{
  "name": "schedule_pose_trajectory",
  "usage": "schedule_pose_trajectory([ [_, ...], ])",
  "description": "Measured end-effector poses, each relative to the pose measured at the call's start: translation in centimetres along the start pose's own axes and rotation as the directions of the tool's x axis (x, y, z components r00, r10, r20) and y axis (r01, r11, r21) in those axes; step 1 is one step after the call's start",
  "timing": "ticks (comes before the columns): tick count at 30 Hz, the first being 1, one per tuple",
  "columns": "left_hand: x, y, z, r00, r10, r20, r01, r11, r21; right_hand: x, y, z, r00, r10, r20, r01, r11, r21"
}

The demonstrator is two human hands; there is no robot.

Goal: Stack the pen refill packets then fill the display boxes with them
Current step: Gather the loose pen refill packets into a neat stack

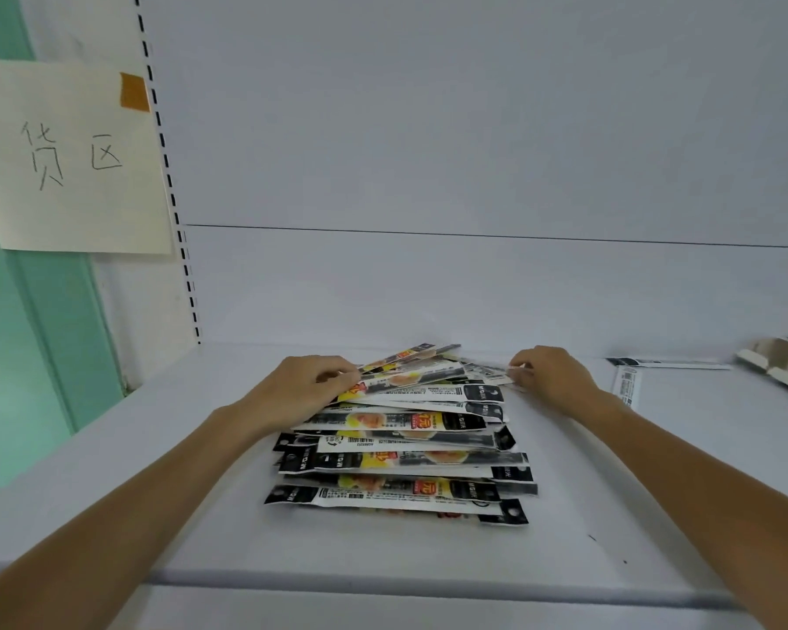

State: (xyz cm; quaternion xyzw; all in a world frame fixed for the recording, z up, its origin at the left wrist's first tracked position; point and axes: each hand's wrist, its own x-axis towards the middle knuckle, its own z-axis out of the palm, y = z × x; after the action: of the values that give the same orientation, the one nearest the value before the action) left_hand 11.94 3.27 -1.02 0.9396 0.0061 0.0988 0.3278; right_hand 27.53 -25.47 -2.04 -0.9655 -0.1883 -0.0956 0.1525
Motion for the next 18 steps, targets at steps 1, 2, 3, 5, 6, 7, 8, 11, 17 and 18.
schedule_pose_trajectory([
  [1,0.0,0.0,-0.1,1.000,0.011,-0.003,-0.011,1.000,0.011,0.2,0.4,0.0,1.000,0.004,-0.030,-0.003,1.000,0.028],
  [2,0.1,0.1,-0.2,1.000,0.024,-0.006,-0.024,1.000,0.018,0.3,0.7,0.0,0.998,0.007,-0.065,-0.003,0.998,0.058],
  [3,0.2,0.1,-0.2,0.999,0.035,-0.010,-0.035,0.999,0.019,0.4,0.9,0.0,0.995,0.009,-0.099,0.000,0.996,0.086],
  [5,0.3,0.2,-0.2,0.998,0.061,-0.014,-0.060,0.998,0.010,0.4,0.9,-0.4,0.981,0.000,-0.194,0.027,0.990,0.139],
  [6,0.3,0.3,-0.1,0.997,0.071,-0.017,-0.071,0.997,0.004,0.4,0.5,-0.7,0.970,-0.004,-0.243,0.047,0.984,0.173],
  [7,0.5,0.3,-0.1,0.997,0.077,-0.023,-0.077,0.997,0.000,0.2,-0.1,-1.1,0.957,-0.014,-0.289,0.073,0.978,0.197],
  [8,0.6,0.3,0.0,0.996,0.082,-0.030,-0.082,0.997,-0.002,0.2,-0.9,-1.4,0.944,-0.030,-0.329,0.102,0.974,0.203],
  [11,1.1,0.3,0.0,0.996,0.084,-0.021,-0.085,0.996,-0.038,0.1,-2.8,-2.2,0.905,-0.062,-0.421,0.162,0.965,0.205],
  [17,2.7,-0.5,-0.6,0.999,0.052,0.003,-0.052,0.995,-0.089,-0.6,-5.4,-3.5,0.860,0.042,-0.508,0.251,0.832,0.495],
  [18,3.2,-0.7,-0.6,0.996,0.031,-0.078,-0.038,0.996,-0.083,-1.0,-5.9,-3.6,0.893,-0.028,-0.448,0.270,0.831,0.486],
])
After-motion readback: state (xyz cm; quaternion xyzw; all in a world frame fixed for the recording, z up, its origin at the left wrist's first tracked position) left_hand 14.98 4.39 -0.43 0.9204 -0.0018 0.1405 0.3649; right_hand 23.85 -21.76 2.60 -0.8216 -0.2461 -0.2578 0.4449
